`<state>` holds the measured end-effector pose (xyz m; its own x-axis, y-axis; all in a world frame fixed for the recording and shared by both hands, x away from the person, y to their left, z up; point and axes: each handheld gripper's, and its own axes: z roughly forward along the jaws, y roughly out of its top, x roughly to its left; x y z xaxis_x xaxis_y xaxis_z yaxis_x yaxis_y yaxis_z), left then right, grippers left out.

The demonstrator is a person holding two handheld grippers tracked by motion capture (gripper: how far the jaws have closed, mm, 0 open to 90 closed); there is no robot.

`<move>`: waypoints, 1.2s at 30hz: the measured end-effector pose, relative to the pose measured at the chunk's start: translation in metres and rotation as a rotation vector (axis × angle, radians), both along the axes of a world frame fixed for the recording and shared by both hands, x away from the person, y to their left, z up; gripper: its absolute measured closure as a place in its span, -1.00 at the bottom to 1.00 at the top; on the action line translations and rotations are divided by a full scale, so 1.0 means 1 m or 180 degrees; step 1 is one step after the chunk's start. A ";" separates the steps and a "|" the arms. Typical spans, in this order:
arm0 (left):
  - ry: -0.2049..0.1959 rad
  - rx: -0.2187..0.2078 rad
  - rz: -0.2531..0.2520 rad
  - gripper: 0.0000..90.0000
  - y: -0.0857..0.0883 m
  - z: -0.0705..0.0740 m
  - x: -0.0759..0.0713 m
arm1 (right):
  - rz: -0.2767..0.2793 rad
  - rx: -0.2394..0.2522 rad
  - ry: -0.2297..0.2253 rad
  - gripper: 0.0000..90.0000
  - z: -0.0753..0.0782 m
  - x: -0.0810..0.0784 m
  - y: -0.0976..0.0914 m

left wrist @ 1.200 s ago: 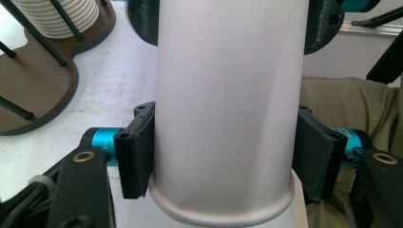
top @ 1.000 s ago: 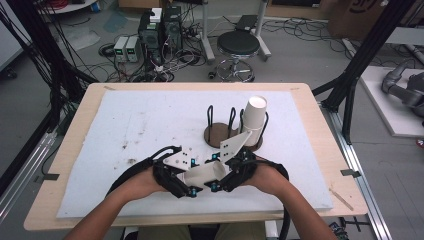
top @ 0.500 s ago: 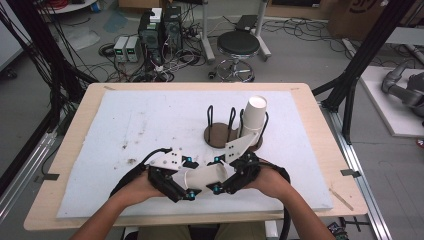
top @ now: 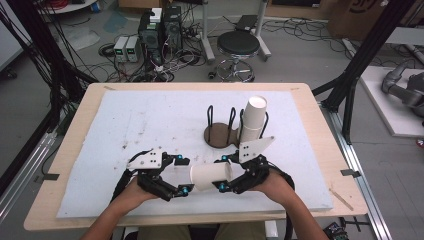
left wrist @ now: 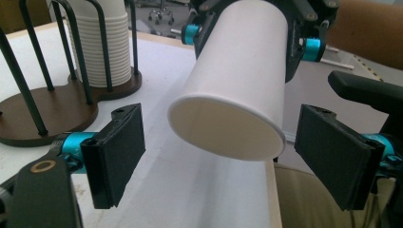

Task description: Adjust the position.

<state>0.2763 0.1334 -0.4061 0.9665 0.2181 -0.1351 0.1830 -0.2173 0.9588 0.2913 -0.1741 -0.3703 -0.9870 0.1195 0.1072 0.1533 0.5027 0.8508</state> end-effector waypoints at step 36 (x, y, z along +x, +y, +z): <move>0.0038 -0.0498 -0.0172 -0.62 -0.020 -0.003 -0.003 | 0.0047 0.0984 0.0195 -0.23 -0.021 -0.007 -0.012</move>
<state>0.2733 0.1137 -0.4090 0.9744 0.1412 -0.1747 0.1865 -0.0752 0.9796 0.2847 -0.1857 -0.3911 -0.9790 0.0576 0.1955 0.2035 0.2244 0.9530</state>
